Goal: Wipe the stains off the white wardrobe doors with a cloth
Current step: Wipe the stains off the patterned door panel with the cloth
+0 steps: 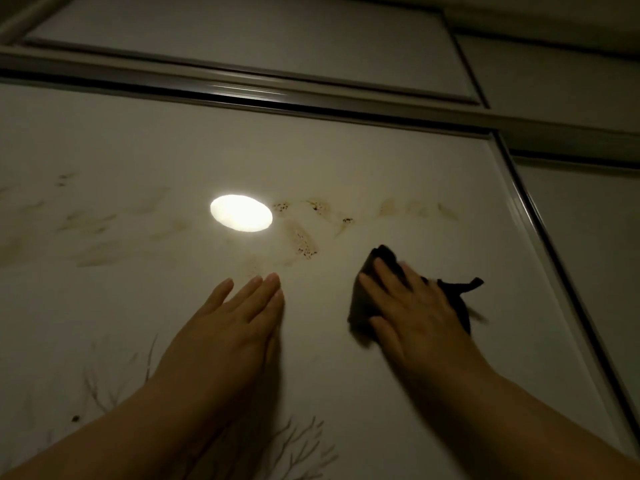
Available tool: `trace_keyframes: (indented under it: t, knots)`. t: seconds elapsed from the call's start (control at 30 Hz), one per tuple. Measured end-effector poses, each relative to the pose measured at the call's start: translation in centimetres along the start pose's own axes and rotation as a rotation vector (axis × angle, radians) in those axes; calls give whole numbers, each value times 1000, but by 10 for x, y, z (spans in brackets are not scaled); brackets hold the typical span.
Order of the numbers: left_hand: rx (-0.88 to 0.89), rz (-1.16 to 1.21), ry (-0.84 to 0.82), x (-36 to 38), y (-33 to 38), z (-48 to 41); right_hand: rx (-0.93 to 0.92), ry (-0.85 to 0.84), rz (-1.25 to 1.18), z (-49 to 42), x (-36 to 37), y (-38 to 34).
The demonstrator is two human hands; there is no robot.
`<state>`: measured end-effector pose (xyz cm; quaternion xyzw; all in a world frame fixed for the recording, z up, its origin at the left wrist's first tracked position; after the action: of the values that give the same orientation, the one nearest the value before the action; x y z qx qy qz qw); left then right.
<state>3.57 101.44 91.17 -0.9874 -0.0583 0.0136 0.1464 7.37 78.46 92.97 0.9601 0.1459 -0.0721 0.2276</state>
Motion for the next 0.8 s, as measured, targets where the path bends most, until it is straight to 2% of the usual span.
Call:
trace_keyframes:
  t: [0.1, 0.2, 0.3, 0.4, 0.5, 0.57, 0.63, 0.7, 0.8]
  knots:
    - [-6, 19, -27, 0, -3, -2, 232, 44, 22, -30, -11, 46]
    - [-18, 73, -19, -1, -1, -3, 372, 57, 40, -72, -20, 47]
    - [-11, 125, -1, -1, 6, -8, 270, 55, 63, -99, -13, -1]
    - [26, 166, 22, -3, 18, -11, 137, 58, -1, -87, -4, -42]
    - [53, 157, 15, -3, 22, -7, 8, 19, -35, -48, 1, -47]
    - [76, 137, 24, 0, 21, -6, 11, 8, -42, -29, 0, -26]
    - [79, 137, 27, 2, 20, -6, 73, 66, 9, -27, -3, 11]
    - [80, 148, 33, 2, 20, -8, 245, 111, 42, -38, -9, 59]
    - [70, 152, 46, 4, 20, -7, 488, 60, 31, -68, -18, 117]
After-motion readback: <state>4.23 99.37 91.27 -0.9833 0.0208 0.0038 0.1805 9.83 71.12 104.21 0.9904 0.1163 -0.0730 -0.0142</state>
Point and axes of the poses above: each hand's wrist, its own z-axis away from the middle knuckle, its own x-axis out of the palm, y = z × x, the point moved 3 cm from there along -z, towards the middle knuckle, and after that the axes turned 7 degrees about -x, right-handed, at the moved point
